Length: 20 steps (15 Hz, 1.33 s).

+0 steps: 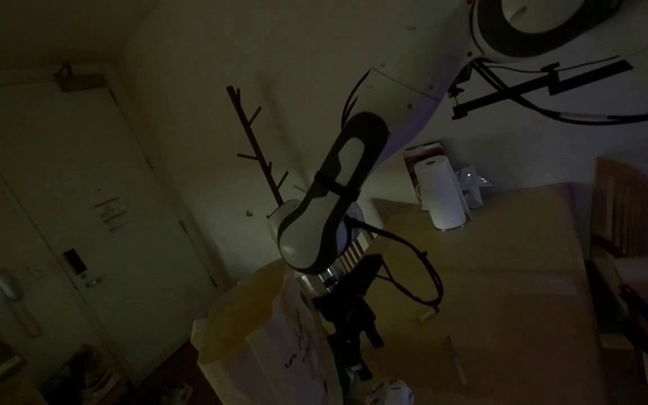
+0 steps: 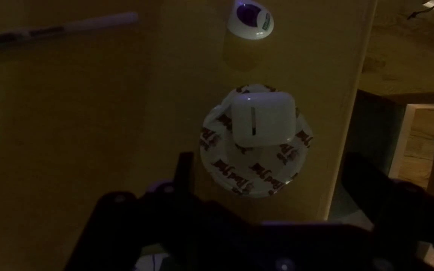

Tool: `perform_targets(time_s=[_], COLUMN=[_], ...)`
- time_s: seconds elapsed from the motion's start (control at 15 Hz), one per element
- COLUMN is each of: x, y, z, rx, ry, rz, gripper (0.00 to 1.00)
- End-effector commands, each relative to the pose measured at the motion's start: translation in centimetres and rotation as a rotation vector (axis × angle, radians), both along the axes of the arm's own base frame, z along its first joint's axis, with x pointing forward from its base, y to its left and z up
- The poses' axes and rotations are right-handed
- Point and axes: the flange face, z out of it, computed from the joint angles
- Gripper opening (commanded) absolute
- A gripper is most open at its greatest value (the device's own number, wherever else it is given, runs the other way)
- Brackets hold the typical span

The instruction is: Put the airpods case in the bag

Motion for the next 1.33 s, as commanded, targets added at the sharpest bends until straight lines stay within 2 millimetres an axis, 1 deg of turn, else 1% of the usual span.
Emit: perform_targets(time_s=[0.0, 0.33, 0.6, 0.8, 1.0, 1.27], x=[-0.1, -1.2, -2.8, -3.5, -3.7, -4.1], y=[0.0, 1.1, 2.7, 3.5, 3.4, 2.7], z=[-0.4, -1.7, -2.8, -3.3, -4.3, -4.9], rx=[-0.030, -0.071, -0.078, -0.085, -0.112, -0.143], ry=[-0.021, -0.047, -0.008, -0.006, -0.055, -0.081], rz=[0.020, 0.044, 0.048, 0.039, 0.052, 0.031], gripper=[1.00, 1.00, 1.00, 1.00, 1.00, 1.00])
